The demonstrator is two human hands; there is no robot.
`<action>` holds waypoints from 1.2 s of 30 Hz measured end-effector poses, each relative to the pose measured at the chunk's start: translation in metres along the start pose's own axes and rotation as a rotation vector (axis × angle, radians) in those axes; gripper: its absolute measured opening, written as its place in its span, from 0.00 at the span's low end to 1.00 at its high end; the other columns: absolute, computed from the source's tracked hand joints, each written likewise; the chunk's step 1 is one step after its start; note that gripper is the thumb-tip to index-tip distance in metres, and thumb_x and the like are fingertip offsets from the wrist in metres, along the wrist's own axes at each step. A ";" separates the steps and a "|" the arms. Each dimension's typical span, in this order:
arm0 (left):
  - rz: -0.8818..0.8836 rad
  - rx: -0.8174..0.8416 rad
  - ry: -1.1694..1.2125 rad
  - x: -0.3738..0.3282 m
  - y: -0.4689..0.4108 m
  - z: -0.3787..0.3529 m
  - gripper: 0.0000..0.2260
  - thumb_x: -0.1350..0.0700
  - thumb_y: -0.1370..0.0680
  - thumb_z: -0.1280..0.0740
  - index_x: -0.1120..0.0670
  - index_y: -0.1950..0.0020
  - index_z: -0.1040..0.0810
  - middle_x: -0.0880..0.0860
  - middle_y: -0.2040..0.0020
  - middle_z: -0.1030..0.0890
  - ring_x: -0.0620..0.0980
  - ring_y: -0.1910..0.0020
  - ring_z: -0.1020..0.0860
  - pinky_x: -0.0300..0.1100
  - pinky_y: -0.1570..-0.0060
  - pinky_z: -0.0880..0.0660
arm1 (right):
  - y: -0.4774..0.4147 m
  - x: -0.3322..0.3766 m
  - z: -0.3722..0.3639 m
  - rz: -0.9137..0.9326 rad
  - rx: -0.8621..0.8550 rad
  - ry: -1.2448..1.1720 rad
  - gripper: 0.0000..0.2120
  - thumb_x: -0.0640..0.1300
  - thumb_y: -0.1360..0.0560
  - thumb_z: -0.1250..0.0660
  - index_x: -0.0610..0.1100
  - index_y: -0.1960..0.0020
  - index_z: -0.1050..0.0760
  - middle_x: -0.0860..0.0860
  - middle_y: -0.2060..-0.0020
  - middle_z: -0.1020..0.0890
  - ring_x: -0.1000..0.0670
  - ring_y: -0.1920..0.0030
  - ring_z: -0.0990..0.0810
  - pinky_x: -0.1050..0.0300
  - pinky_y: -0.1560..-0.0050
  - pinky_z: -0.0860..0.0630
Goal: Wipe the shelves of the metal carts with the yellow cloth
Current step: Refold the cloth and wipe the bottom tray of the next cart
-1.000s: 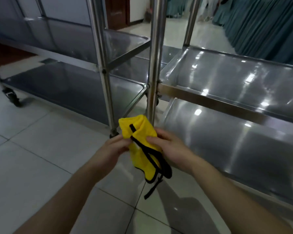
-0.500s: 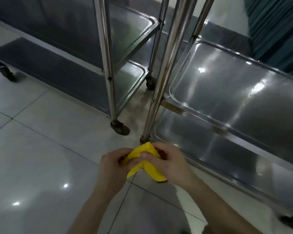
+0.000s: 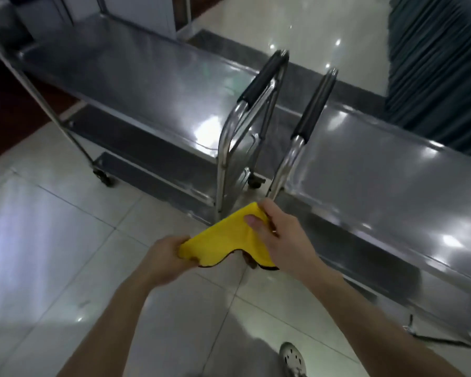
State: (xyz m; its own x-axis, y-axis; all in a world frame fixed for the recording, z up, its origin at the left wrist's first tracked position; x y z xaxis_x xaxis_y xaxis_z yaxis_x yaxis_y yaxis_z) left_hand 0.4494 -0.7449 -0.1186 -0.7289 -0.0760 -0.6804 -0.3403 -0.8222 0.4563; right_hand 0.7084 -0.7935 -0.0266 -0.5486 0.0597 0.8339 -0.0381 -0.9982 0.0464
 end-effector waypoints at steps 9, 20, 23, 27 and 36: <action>-0.227 -0.356 0.590 -0.146 -0.006 0.152 0.19 0.59 0.18 0.25 0.54 0.32 0.29 0.49 0.46 0.16 0.46 0.49 0.17 0.45 0.48 0.20 | -0.045 0.101 0.106 -0.142 -0.413 -0.066 0.12 0.61 0.13 0.44 0.54 0.40 0.33 0.55 0.56 0.21 0.53 0.56 0.21 0.56 0.63 0.30; -0.417 -0.347 0.168 -0.224 -0.188 0.216 0.14 0.57 0.13 0.34 0.37 0.48 0.19 0.39 0.41 0.22 0.49 0.40 0.22 0.45 0.48 0.26 | -0.196 0.056 0.118 -0.311 -0.438 -0.179 0.23 0.33 0.21 0.39 0.51 0.33 0.41 0.52 0.52 0.24 0.54 0.58 0.21 0.62 0.66 0.30; -0.425 -0.318 0.172 -0.246 -0.242 0.235 0.16 0.61 0.14 0.33 0.39 0.44 0.17 0.38 0.40 0.24 0.48 0.38 0.22 0.42 0.46 0.25 | -0.248 0.049 0.128 -0.339 -0.469 -0.182 0.21 0.30 0.23 0.42 0.54 0.40 0.35 0.51 0.57 0.26 0.51 0.60 0.25 0.60 0.66 0.35; -0.386 -0.280 0.217 -0.271 -0.310 0.243 0.17 0.63 0.15 0.34 0.40 0.38 0.15 0.43 0.36 0.23 0.47 0.41 0.21 0.38 0.51 0.24 | -0.308 0.028 0.154 -0.336 -0.608 -0.168 0.19 0.31 0.23 0.41 0.52 0.40 0.30 0.51 0.52 0.23 0.48 0.54 0.23 0.54 0.60 0.30; -0.182 0.258 0.029 -0.241 -0.388 0.164 0.17 0.60 0.15 0.32 0.53 0.25 0.20 0.56 0.30 0.19 0.58 0.35 0.18 0.56 0.34 0.20 | -0.351 -0.059 0.083 -0.679 -0.175 -0.043 0.11 0.39 0.17 0.39 0.42 0.42 0.19 0.41 0.45 0.14 0.38 0.44 0.17 0.40 0.42 0.19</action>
State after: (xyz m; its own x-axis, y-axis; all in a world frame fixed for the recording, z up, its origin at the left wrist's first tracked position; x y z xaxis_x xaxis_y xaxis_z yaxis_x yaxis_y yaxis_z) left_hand 0.6596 -0.3145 -0.0377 -0.6260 0.0400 -0.7788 -0.6056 -0.6541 0.4532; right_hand 0.8232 -0.4468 -0.0464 -0.3226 0.6656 0.6730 -0.4963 -0.7244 0.4785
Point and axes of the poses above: each hand's wrist, its own y-axis away from the middle knuckle, its own z-axis out of the back of the hand, x = y × z, the point moved 5 cm from there along -y, towards the middle knuckle
